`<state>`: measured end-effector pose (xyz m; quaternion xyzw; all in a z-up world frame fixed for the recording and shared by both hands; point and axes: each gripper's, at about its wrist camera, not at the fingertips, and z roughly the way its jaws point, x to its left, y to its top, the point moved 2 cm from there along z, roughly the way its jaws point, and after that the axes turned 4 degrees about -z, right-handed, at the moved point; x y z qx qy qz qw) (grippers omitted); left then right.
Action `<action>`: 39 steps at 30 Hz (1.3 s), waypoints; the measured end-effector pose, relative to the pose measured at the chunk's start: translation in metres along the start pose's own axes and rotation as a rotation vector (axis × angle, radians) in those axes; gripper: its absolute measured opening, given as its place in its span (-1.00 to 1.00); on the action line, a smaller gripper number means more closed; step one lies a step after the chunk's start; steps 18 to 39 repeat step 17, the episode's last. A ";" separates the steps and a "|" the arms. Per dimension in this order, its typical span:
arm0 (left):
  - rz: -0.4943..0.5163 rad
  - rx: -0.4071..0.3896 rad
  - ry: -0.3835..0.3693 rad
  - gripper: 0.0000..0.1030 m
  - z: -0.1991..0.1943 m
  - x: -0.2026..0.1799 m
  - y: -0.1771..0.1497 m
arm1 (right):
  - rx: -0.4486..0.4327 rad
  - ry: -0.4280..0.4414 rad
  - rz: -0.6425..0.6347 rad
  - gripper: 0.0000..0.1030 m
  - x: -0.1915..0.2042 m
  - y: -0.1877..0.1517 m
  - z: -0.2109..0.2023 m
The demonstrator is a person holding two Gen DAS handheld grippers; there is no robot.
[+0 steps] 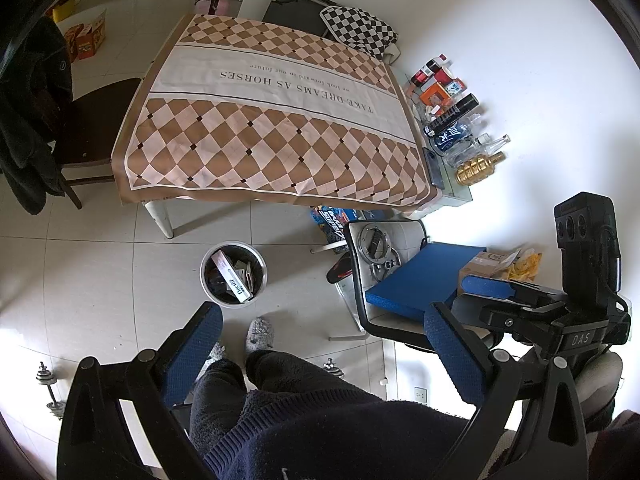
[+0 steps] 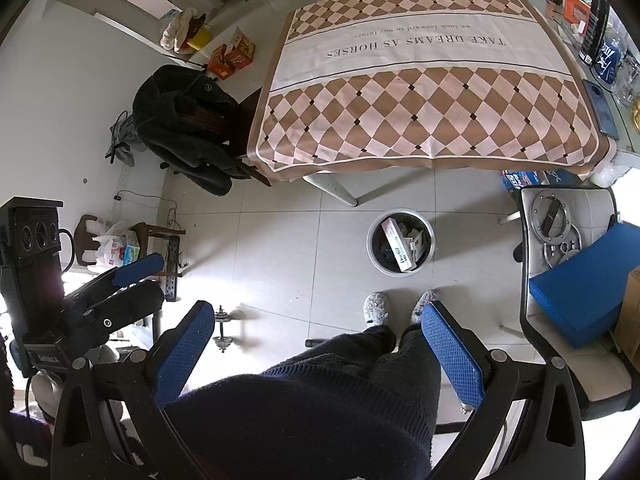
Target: Collect trash
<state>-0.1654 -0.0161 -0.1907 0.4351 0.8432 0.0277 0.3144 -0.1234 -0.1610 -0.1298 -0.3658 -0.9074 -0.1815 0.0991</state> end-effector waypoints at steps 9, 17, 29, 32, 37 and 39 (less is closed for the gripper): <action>0.001 0.001 0.003 1.00 -0.003 0.002 -0.001 | 0.002 0.003 -0.001 1.00 -0.002 0.000 -0.001; -0.003 -0.001 0.002 1.00 -0.004 0.003 -0.002 | 0.011 0.015 -0.017 1.00 -0.006 -0.006 -0.003; -0.003 -0.001 0.002 1.00 -0.004 0.003 -0.002 | 0.011 0.015 -0.017 1.00 -0.006 -0.006 -0.003; -0.003 -0.001 0.002 1.00 -0.004 0.003 -0.002 | 0.011 0.015 -0.017 1.00 -0.006 -0.006 -0.003; -0.003 -0.001 0.002 1.00 -0.004 0.003 -0.002 | 0.011 0.015 -0.017 1.00 -0.006 -0.006 -0.003; -0.003 -0.001 0.002 1.00 -0.004 0.003 -0.002 | 0.011 0.015 -0.017 1.00 -0.006 -0.006 -0.003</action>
